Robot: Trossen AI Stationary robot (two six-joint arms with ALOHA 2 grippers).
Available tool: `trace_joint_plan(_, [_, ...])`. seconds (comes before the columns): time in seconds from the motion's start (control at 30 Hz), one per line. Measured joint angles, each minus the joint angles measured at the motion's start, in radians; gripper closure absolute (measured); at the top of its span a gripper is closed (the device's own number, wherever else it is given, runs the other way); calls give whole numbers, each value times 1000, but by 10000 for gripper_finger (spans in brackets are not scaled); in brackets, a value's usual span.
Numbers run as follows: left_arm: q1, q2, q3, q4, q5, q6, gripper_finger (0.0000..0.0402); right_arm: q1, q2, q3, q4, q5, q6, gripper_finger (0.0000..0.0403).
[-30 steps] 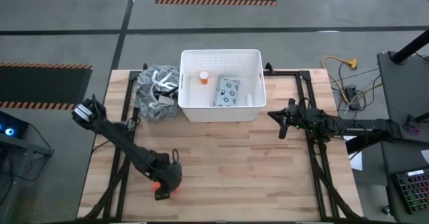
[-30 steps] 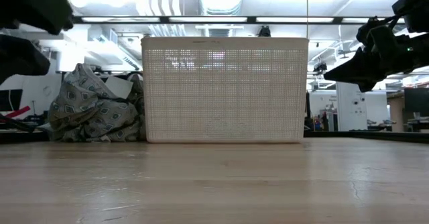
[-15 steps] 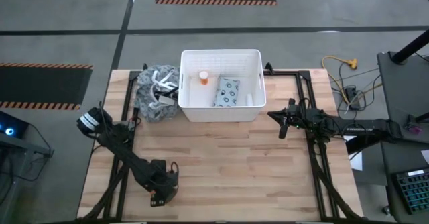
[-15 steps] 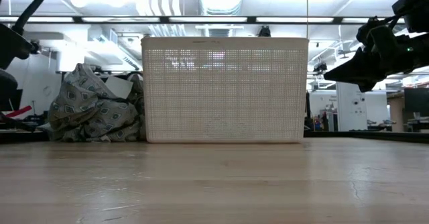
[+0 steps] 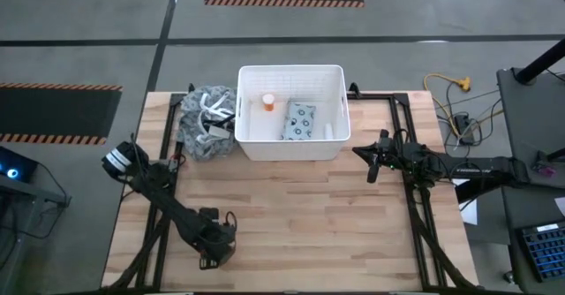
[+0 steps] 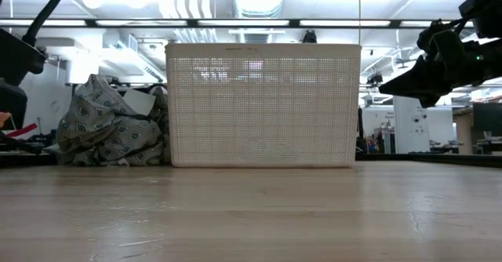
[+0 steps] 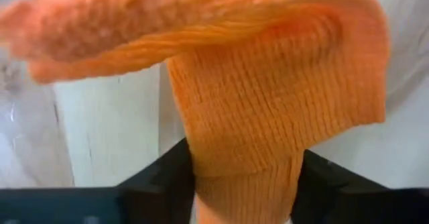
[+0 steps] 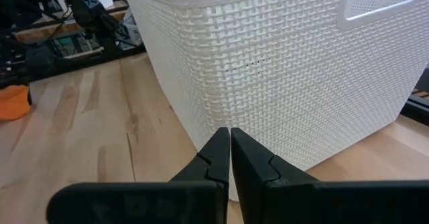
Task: Pick & place medical supplies in basket/bin
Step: Put the orange bandage into the white bin
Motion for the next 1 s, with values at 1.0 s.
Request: trace_joint_plan(1.0, [741,-379,363,-28,-73,659,300,0,0,0,0,-2,8,394])
